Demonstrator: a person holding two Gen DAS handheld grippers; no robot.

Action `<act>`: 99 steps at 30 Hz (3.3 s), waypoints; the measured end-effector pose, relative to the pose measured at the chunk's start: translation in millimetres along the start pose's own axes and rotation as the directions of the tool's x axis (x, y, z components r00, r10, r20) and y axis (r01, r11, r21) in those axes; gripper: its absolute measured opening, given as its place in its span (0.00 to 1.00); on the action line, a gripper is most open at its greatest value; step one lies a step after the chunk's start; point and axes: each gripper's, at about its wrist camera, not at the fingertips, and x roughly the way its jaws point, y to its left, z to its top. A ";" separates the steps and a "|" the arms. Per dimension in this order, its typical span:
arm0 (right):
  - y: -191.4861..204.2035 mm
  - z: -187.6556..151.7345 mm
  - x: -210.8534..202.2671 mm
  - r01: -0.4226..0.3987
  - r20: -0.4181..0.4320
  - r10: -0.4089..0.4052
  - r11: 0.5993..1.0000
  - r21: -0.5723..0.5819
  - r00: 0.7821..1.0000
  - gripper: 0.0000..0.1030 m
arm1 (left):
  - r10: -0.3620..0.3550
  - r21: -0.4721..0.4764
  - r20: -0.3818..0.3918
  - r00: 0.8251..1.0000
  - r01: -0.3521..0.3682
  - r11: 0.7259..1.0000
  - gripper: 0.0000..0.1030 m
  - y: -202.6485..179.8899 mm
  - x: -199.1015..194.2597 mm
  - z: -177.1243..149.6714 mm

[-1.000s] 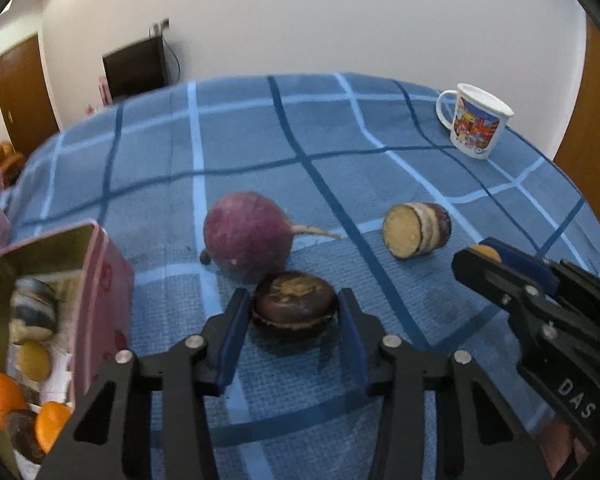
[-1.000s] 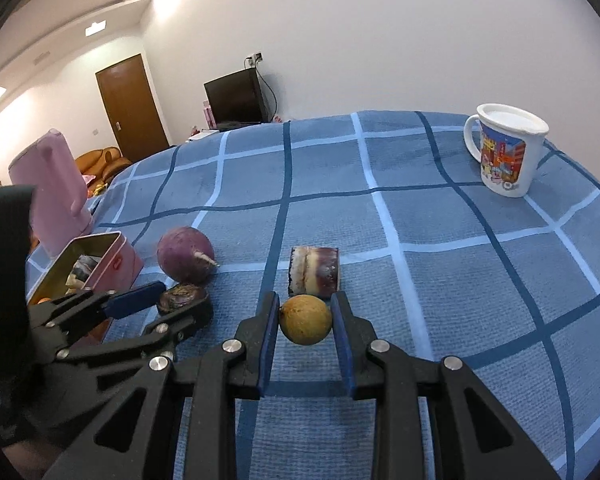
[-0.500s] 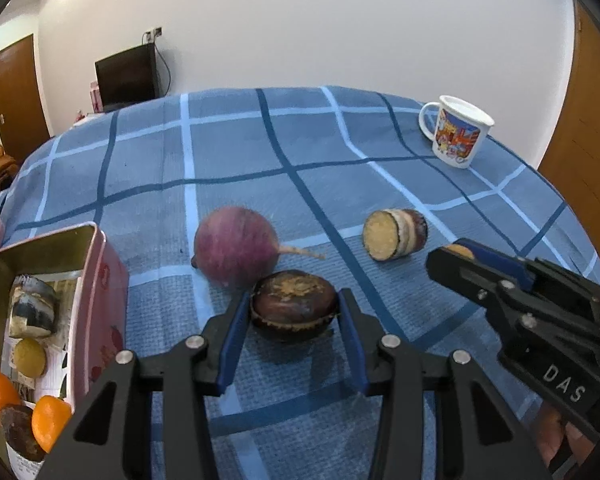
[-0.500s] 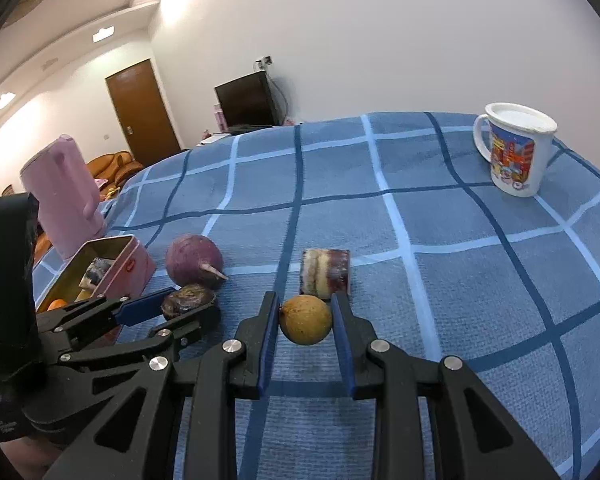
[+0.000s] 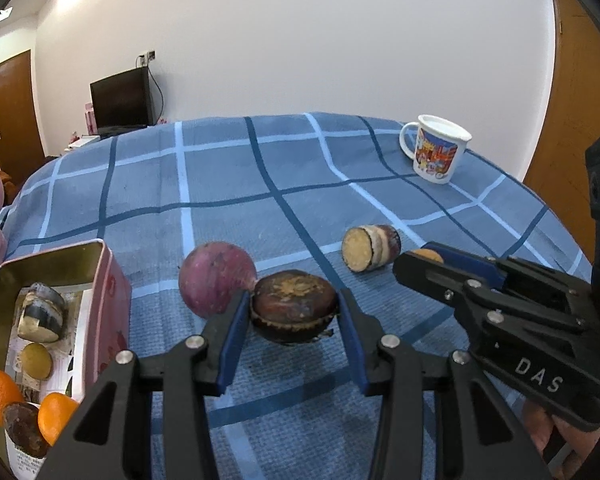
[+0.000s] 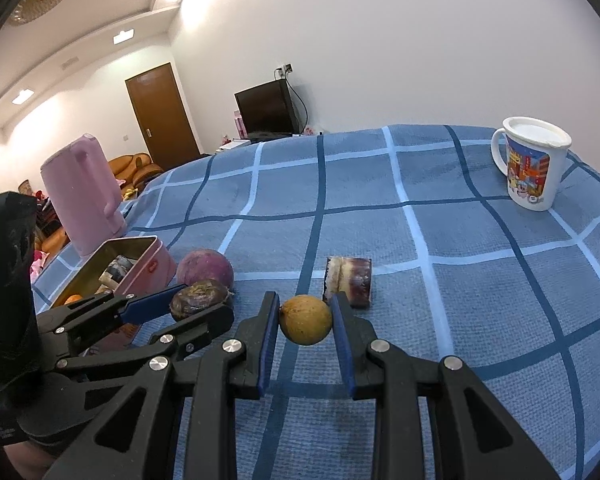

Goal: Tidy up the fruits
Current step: 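Grasp a dark brown round fruit with the left tool while the right holds the yellow fruit, then lift the yellow and dark brown fruits and carry them toward the tin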

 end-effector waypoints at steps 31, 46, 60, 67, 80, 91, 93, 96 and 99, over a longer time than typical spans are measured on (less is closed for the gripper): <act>13.2 -2.0 -17.3 0.018 0.094 -0.012 0.998 -0.062 0.996 0.28 | 0.030 0.020 0.142 0.989 -0.033 0.999 0.44 -4.2 -28.2 -3.7; 20.3 -4.2 -28.3 0.037 0.157 -0.021 0.994 -0.100 0.987 0.28 | 0.038 0.027 0.216 0.976 -0.045 0.999 0.44 -4.8 -42.3 -7.6; 25.6 -7.1 -36.4 0.047 0.196 -0.021 0.991 -0.125 0.980 0.28 | 0.045 0.029 0.270 0.962 -0.055 0.998 0.44 -6.7 -52.2 -11.7; 27.9 -8.3 -40.9 0.050 0.220 -0.018 0.989 -0.138 0.975 0.28 | 0.051 0.020 0.293 0.955 -0.059 0.998 0.44 -5.4 -57.0 -12.6; 31.8 -10.6 -46.3 0.052 0.254 -0.011 0.986 -0.155 0.967 0.28 | 0.070 0.027 0.340 0.938 -0.084 0.996 0.44 -9.6 -67.6 -18.1; 35.2 -14.9 -54.9 0.039 0.289 0.015 0.983 -0.179 0.957 0.28 | 0.086 0.023 0.376 0.923 -0.102 0.995 0.44 -10.4 -76.7 -22.8; 37.0 -15.2 -56.0 0.040 0.295 0.017 0.982 -0.186 0.956 0.28 | 0.087 0.020 0.378 0.922 -0.103 0.995 0.44 -9.9 -78.1 -23.7; 38.3 -15.2 -55.7 0.044 0.295 0.016 0.980 -0.193 0.955 0.28 | 0.090 0.016 0.376 0.922 -0.104 0.994 0.44 -9.2 -78.9 -24.0; 38.2 -14.6 -55.2 0.043 0.295 0.016 0.980 -0.192 0.955 0.28 | 0.090 0.015 0.372 0.924 -0.103 0.995 0.44 -8.6 -79.9 -24.8</act>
